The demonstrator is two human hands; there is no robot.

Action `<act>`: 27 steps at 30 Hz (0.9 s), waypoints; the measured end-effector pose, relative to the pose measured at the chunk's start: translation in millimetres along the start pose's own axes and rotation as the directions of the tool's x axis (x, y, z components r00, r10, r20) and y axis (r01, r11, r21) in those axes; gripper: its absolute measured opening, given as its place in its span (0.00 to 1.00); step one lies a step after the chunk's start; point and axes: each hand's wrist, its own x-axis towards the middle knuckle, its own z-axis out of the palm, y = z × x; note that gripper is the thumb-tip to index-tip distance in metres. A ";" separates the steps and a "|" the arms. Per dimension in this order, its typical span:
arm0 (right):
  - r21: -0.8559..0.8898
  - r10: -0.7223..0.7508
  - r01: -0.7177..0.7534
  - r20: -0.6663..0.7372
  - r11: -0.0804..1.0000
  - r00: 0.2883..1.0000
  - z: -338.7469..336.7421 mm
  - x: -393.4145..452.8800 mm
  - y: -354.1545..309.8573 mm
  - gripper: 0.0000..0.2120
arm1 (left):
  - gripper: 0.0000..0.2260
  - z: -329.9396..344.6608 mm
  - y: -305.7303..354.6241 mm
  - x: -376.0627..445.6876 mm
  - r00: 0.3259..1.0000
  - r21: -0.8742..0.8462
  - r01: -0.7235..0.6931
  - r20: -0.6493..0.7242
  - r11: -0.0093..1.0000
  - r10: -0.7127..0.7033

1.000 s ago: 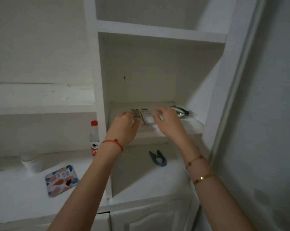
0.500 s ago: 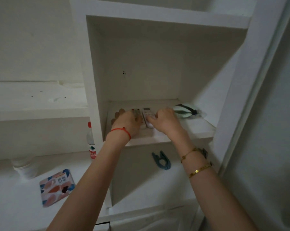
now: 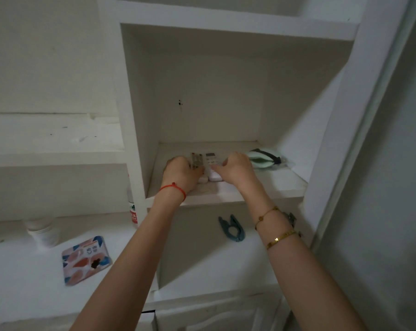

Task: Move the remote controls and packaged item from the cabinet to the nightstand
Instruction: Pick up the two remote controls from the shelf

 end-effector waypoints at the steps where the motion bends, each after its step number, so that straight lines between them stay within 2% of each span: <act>1: 0.013 0.011 -0.011 0.007 1.000 1.000 -1.1 -0.5 -0.2 0.26 | 0.16 -0.3 -0.3 -1.4 1.000 -0.016 0.011 -0.008 1.000 -0.011; 6: 0.071 0.062 -0.065 0.037 0.995 0.997 -5.0 -3.3 -5.7 0.24 | 0.15 -1.0 -1.9 -5.4 0.999 -0.064 0.033 -0.037 0.997 -0.035; 10: 0.132 0.086 -0.097 0.090 0.986 0.992 -7.8 -4.7 -10.9 0.14 | 0.16 -1.3 -4.5 -4.7 0.998 -0.074 0.031 -0.045 0.997 -0.034; 15: 0.234 0.126 -0.173 0.202 0.957 0.971 -15.7 -12.0 -15.6 0.11 | 0.14 -3.7 -4.3 -12.6 0.997 -0.135 0.017 -0.072 0.991 -0.027; 18: 0.303 0.148 -0.194 0.168 0.933 0.975 -13.4 -14.6 -12.9 0.13 | 0.17 -8.9 -6.0 -19.9 0.992 -0.217 0.019 -0.121 0.976 -0.046; 21: 0.393 0.167 -0.218 0.161 0.893 0.973 -8.4 -19.2 -7.5 0.08 | 0.18 -10.6 -9.2 -30.8 0.983 -0.302 0.024 -0.167 0.953 -0.078; 24: 0.482 0.143 -0.180 0.112 0.857 0.983 -3.5 -29.9 -2.1 0.10 | 0.20 -14.4 -14.2 -46.9 0.982 -0.447 0.053 -0.138 0.893 -0.127; 27: 0.564 0.129 -0.153 0.082 0.812 0.988 -3.7 -48.4 1.2 0.13 | 0.13 -18.7 -19.3 -65.0 0.985 -0.544 0.034 -0.123 0.838 -0.120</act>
